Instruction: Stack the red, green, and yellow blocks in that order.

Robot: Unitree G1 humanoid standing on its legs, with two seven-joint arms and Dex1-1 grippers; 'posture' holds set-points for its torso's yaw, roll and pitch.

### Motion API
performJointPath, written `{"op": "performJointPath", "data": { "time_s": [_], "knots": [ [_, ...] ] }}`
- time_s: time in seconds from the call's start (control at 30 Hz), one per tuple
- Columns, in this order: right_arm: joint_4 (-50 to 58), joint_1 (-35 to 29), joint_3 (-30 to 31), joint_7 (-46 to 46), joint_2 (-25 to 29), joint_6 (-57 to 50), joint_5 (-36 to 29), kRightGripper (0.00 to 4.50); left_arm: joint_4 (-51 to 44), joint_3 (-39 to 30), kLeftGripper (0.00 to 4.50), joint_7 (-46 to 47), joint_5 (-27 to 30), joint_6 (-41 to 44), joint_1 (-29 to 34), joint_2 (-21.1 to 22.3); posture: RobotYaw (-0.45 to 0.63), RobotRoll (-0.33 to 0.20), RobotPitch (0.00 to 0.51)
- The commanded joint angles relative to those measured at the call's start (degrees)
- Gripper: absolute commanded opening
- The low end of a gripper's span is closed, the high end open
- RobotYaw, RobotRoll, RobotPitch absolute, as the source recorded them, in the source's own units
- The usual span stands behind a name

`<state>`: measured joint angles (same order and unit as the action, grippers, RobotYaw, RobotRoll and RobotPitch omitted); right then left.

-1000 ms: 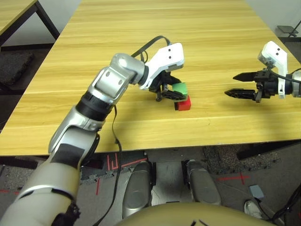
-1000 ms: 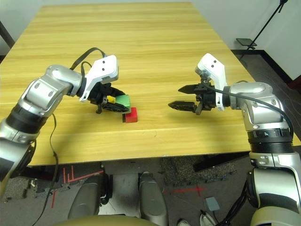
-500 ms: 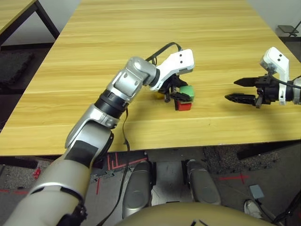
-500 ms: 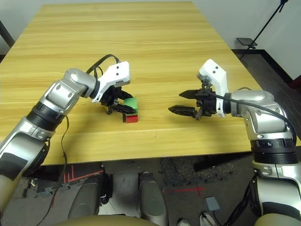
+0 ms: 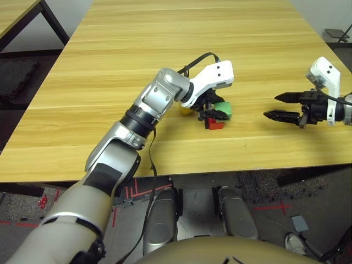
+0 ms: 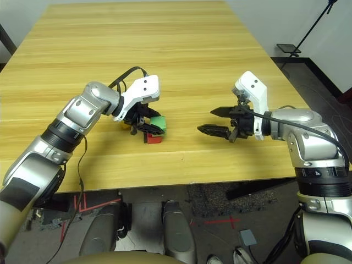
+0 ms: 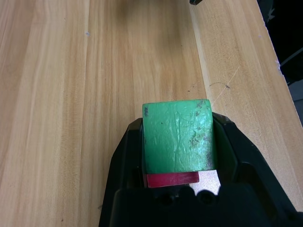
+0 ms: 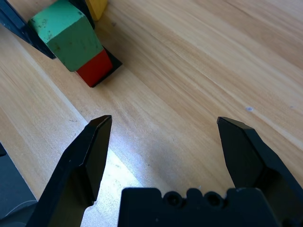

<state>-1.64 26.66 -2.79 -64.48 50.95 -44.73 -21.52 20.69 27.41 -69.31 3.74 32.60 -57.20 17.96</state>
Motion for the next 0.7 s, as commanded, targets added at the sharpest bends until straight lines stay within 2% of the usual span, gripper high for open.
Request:
{"op": "performJointPath", "data": {
  "time_s": [0.03,0.6,0.67,0.7],
  "knots": [
    [0.72,-0.40,-0.37,0.31,0.77,-0.14,-0.69,4.50,-1.04,0.54,2.06,-0.62,-0.76,0.46,0.35,0.66,0.03,-0.035,0.128],
    [-0.09,0.58,0.21,0.47,0.55,-0.30,-0.64,4.50,-3.55,0.59,2.06,0.18,-1.10,2.13,2.76,0.25,0.04,-0.040,0.135],
    [0.01,0.51,0.20,0.49,0.52,-0.38,-0.69,4.50,-3.28,0.56,2.81,0.48,-1.30,2.07,2.83,0.29,0.03,-0.043,0.137],
    [0.01,0.49,0.19,0.49,0.52,-0.39,-0.71,4.50,-3.16,0.59,3.00,0.63,-1.42,2.05,2.83,0.32,0.03,-0.043,0.136]
  ]
}}
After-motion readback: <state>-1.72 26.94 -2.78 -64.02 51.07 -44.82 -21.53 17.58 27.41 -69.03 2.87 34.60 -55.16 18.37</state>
